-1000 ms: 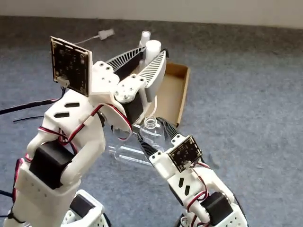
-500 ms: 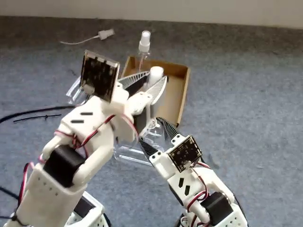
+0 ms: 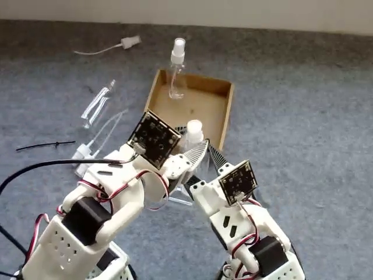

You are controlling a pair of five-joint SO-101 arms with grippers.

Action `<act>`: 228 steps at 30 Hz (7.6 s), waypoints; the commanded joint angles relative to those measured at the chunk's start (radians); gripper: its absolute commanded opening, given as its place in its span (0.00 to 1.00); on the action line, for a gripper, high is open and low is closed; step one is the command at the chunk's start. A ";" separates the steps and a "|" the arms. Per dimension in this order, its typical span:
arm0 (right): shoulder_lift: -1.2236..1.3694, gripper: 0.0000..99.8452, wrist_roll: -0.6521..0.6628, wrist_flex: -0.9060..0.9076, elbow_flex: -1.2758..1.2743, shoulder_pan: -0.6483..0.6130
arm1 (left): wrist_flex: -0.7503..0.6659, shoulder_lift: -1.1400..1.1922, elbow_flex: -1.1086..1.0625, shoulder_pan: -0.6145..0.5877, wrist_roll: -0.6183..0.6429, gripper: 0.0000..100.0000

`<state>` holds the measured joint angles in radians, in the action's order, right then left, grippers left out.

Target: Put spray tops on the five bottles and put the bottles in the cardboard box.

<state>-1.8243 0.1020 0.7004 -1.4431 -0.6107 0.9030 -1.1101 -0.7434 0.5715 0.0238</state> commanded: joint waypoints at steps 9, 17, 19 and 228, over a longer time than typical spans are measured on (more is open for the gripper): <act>-0.012 0.00 -0.005 -0.024 0.010 0.015 | 0.017 -0.005 0.271 -0.035 -0.009 0.16; -0.012 0.00 -0.005 -0.024 0.008 0.015 | 0.018 0.171 0.259 -0.058 -0.009 0.16; -0.012 0.00 -0.005 -0.024 0.008 0.015 | 0.021 0.185 0.252 -0.059 -0.009 0.16; 2.026 0.05 0.081 -0.990 1.003 0.062 | -0.339 -0.390 -0.630 -0.796 -0.094 0.26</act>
<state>0.2102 0.1726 -0.2708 -0.5086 -0.5447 0.5593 -1.4952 -1.4062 -0.2202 -0.0744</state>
